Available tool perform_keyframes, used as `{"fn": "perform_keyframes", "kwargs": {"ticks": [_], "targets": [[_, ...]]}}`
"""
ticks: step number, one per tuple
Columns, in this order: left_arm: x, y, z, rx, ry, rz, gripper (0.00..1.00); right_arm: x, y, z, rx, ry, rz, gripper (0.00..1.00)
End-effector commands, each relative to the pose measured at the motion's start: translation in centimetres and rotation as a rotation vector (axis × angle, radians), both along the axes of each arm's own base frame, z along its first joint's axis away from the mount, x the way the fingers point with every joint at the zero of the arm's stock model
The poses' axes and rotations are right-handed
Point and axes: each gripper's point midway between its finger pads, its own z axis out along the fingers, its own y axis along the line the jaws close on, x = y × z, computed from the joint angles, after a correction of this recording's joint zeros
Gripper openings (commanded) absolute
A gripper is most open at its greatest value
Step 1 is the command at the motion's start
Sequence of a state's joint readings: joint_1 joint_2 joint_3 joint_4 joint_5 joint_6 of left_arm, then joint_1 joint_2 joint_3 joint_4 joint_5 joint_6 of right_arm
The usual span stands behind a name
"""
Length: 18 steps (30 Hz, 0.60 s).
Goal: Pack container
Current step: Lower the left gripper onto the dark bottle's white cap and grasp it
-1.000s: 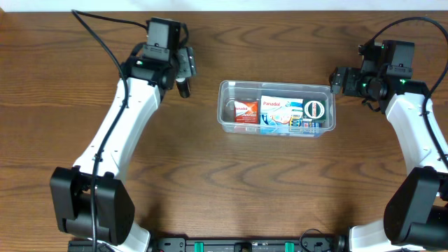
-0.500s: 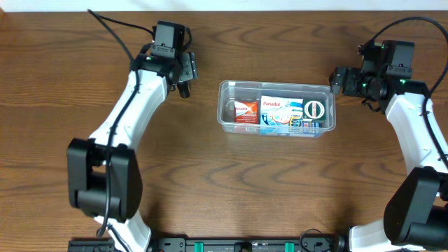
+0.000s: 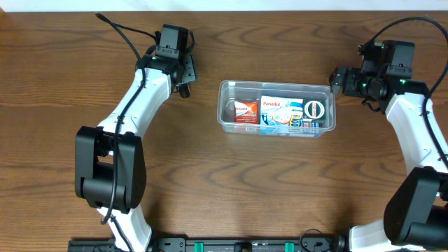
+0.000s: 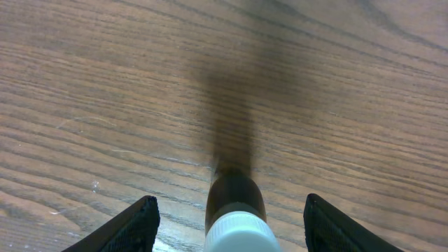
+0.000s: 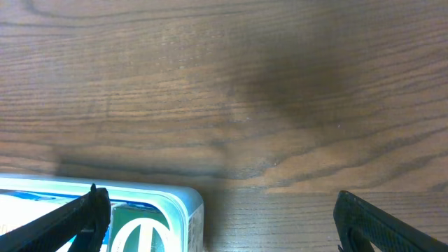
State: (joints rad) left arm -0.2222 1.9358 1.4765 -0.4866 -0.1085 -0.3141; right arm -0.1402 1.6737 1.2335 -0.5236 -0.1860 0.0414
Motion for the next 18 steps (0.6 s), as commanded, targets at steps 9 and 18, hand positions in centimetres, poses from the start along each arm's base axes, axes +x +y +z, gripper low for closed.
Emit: {"fn": "perform_keyframes", "kwargs": {"ticks": [9, 18], "targets": [[-0.16, -0.4, -0.68, 0.004, 0.014, -0.003, 0.66, 0.35, -0.27, 0.5, 0.0, -0.012, -0.011, 0.99], [-0.27, -0.36, -1.23, 0.008, 0.027, -0.003, 0.66, 0.36, -0.28, 0.51, 0.0, -0.012, -0.011, 0.99]]}}
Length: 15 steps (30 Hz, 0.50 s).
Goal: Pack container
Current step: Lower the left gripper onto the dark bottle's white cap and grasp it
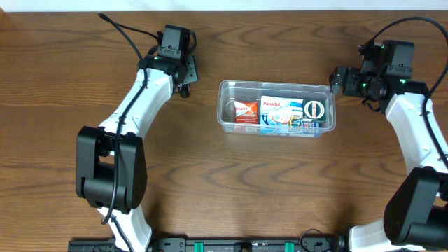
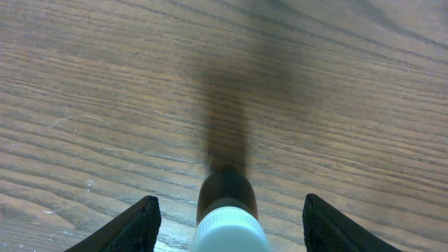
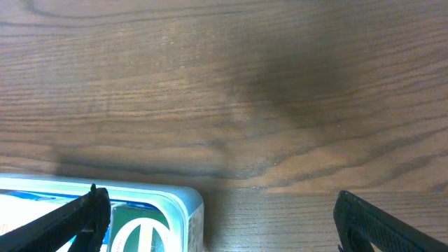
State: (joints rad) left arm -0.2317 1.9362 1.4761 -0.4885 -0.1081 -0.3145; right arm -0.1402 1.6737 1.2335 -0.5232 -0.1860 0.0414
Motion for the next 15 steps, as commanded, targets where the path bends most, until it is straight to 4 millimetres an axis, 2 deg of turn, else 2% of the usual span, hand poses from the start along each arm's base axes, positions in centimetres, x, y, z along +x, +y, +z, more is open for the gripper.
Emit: {"fn": "perform_keyframes", "kwargs": {"ticks": [1, 13, 15], "targets": [[-0.2, 0.1, -1.2, 0.008, 0.025, 0.006, 0.66, 0.4, -0.3, 0.5, 0.0, -0.012, -0.011, 0.99], [-0.2, 0.3, -2.5, 0.024, 0.049, 0.012, 0.66, 0.3, -0.3, 0.5, 0.0, -0.012, -0.011, 0.99], [-0.2, 0.3, -2.5, 0.024, 0.049, 0.012, 0.63, 0.4, -0.3, 0.5, 0.0, -0.012, -0.011, 0.99]]}}
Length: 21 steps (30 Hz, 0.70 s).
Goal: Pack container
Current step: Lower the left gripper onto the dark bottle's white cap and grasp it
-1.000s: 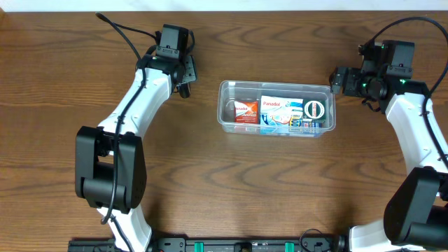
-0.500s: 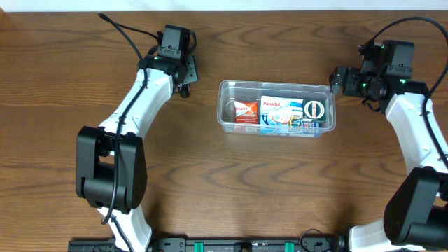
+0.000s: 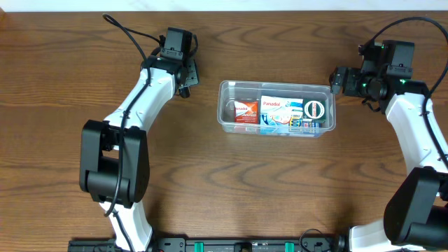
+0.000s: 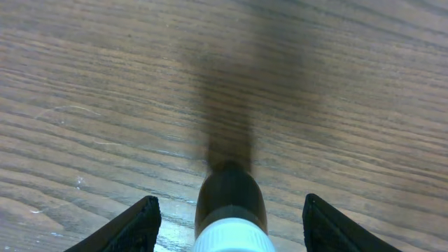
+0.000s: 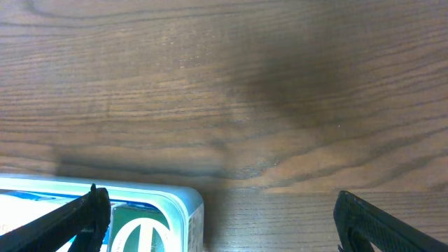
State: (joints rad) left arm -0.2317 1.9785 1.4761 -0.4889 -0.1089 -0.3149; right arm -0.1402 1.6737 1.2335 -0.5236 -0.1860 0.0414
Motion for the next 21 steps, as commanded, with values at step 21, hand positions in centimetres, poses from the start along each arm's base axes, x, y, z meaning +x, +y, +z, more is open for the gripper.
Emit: {"fn": "perform_keyframes", "kwargs": {"ticks": [21], "targets": [[-0.16, 0.29, -0.51, 0.015, 0.011, 0.01, 0.37, 0.35, -0.27, 0.5, 0.0, -0.012, -0.011, 0.99]]}}
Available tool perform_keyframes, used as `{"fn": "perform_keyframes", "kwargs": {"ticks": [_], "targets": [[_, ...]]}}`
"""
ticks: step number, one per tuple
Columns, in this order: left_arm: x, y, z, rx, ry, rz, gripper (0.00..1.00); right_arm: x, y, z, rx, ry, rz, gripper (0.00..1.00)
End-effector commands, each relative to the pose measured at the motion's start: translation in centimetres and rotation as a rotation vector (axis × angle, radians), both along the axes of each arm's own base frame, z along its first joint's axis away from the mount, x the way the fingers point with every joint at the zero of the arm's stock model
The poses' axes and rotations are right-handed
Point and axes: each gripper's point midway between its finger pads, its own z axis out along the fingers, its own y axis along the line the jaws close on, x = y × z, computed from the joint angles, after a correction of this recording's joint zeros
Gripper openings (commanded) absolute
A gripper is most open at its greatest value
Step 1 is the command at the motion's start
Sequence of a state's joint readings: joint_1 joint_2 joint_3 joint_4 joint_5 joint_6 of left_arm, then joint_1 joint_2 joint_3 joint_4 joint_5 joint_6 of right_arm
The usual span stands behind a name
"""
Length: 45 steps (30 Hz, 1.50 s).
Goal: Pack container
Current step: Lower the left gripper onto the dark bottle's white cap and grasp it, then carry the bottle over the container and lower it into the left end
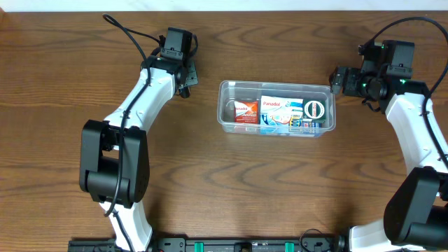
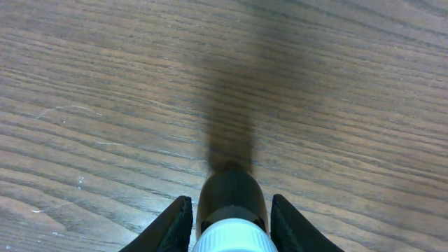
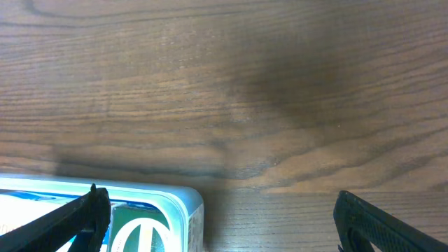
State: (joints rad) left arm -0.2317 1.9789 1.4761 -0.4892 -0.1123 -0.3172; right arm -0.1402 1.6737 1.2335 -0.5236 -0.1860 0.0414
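A clear plastic container [image 1: 276,84] sits mid-table, holding a red-and-white packet [image 1: 245,110], a blue Panadol box [image 1: 278,112] and a round green-and-white item [image 1: 316,109]. Left of it, my left gripper [image 1: 184,84] is shut on a small dark bottle with a white cap [image 2: 231,192]; its fingers [image 2: 178,222] press both sides of the bottle, which still touches the wood. My right gripper [image 1: 337,80] hangs open at the container's right end [image 3: 189,203], with nothing between its fingers [image 3: 91,210].
Brown wooden table [image 1: 224,189] all round. A white wall edge runs along the far side. Both arms' cables trail near the back corners. The container lies between the two arms.
My left gripper's fingers have drawn in from wide apart to tight against the dark bottle. The arm, the right gripper and the container have not moved.
My left gripper stood open around the dark bottle left of the container and shifted slightly over it across the earlier moments. Now it is shut on the bottle. The right gripper stayed open at the container's right end throughout.
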Motion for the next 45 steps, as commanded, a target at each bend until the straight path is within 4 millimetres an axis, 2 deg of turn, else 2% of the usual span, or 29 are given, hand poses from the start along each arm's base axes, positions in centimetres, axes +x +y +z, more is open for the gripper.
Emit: {"fn": "perform_keyframes", "kwargs": {"ticks": [1, 19, 22, 31, 37, 45], "targets": [[-0.2, 0.2, -0.5, 0.013, 0.011, 0.006, 0.38, 0.4, -0.3, 0.5, 0.0, -0.012, -0.011, 0.99], [-0.3, 0.3, -0.5, 0.018, 0.016, 0.0, 0.34, 0.4, -0.3, 0.5, 0.0, -0.012, -0.011, 0.99], [-0.3, 0.3, -0.2, 0.018, 0.01, -0.003, 0.3, 0.4, -0.3, 0.5, 0.0, -0.012, -0.011, 0.99], [-0.3, 0.3, 0.9, 0.013, -0.01, -0.003, 0.3, 0.4, -0.3, 0.5, 0.0, -0.012, -0.011, 0.99], [-0.6, 0.3, 2.7, 0.008, -0.034, -0.003, 0.3, 0.4, -0.3, 0.5, 0.0, -0.012, -0.011, 0.99], [-2.2, 0.5, 7.3, -0.005, -0.085, -0.007, 0.3, 0.4, -0.3, 0.5, 0.0, -0.012, -0.011, 0.99]]}}
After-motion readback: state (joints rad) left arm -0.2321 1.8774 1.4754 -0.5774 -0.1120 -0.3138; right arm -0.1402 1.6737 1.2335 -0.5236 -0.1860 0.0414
